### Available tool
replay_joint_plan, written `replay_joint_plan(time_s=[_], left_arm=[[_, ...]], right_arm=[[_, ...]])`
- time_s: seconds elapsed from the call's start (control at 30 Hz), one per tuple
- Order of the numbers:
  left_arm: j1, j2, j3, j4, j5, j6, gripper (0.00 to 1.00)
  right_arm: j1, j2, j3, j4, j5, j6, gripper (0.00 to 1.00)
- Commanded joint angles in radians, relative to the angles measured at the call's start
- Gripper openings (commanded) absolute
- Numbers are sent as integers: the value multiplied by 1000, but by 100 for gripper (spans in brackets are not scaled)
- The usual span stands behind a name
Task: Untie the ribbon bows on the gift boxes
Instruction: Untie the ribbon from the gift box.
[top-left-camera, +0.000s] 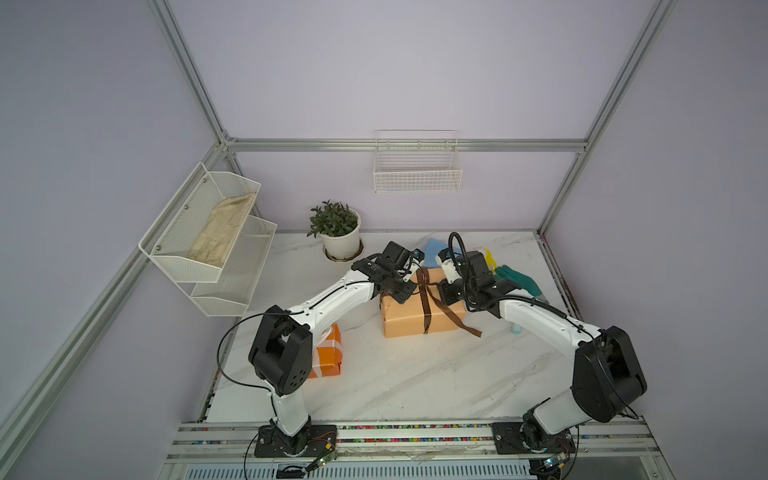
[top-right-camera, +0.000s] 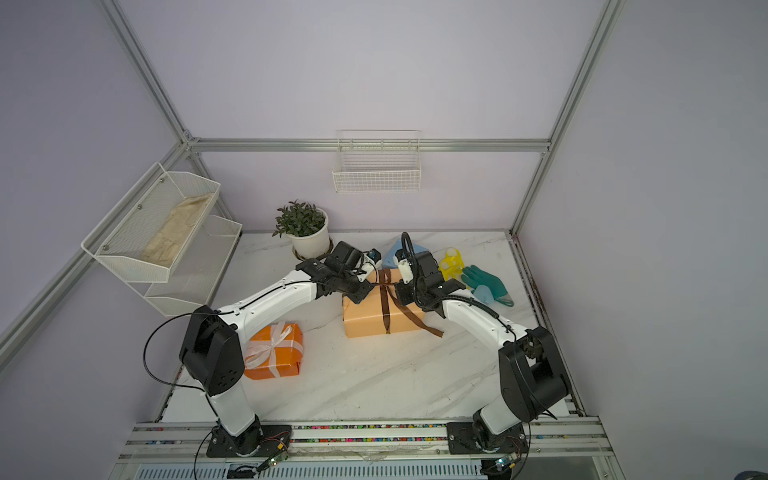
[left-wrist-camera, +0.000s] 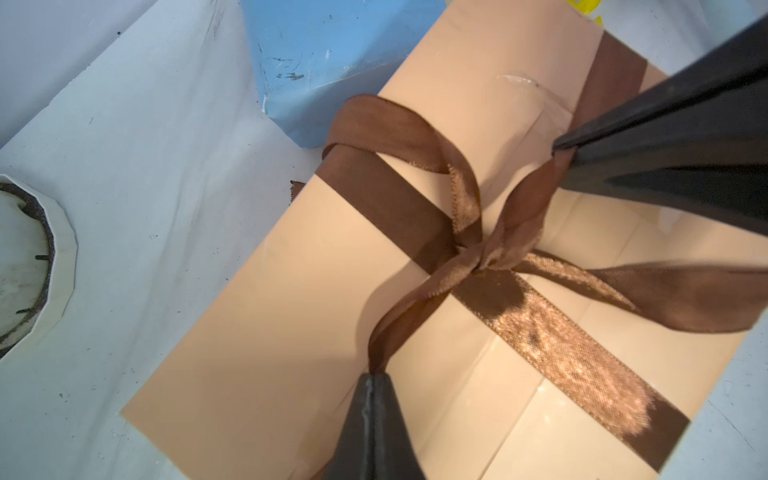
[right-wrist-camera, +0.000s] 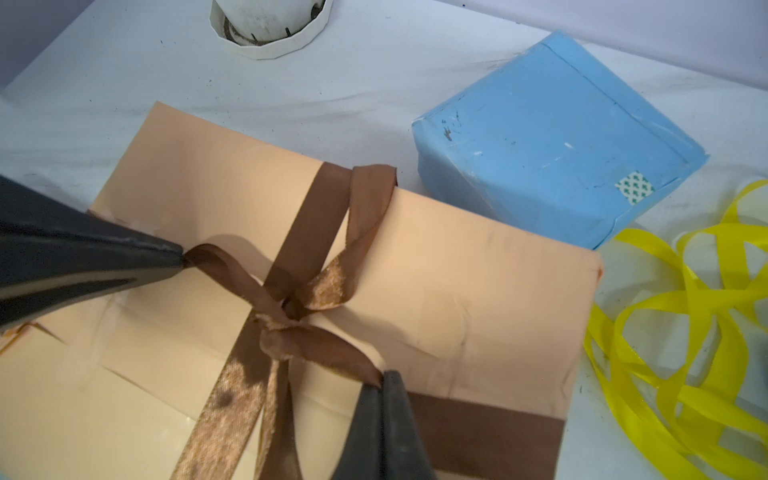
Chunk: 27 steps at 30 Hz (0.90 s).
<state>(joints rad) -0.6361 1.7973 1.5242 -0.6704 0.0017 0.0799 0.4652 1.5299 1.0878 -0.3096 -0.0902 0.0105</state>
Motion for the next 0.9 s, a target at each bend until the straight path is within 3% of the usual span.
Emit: replay_joint_plan(time_s=[0.0, 0.3, 0.63, 0.87], left_arm=[[1, -23, 22, 23, -40, -49, 0], [6, -130, -87, 66, -269, -199, 0], [55, -298, -308, 134, -317, -390, 0], [123, -439, -523, 259, -314, -549, 0]], right_arm=[[6, -51, -47, 18, 25, 103, 0], [-13, -128, -127, 13, 258, 310, 0], [-159, -202, -194, 21, 213, 431, 0], [-196, -252, -275, 26, 253, 506, 0]])
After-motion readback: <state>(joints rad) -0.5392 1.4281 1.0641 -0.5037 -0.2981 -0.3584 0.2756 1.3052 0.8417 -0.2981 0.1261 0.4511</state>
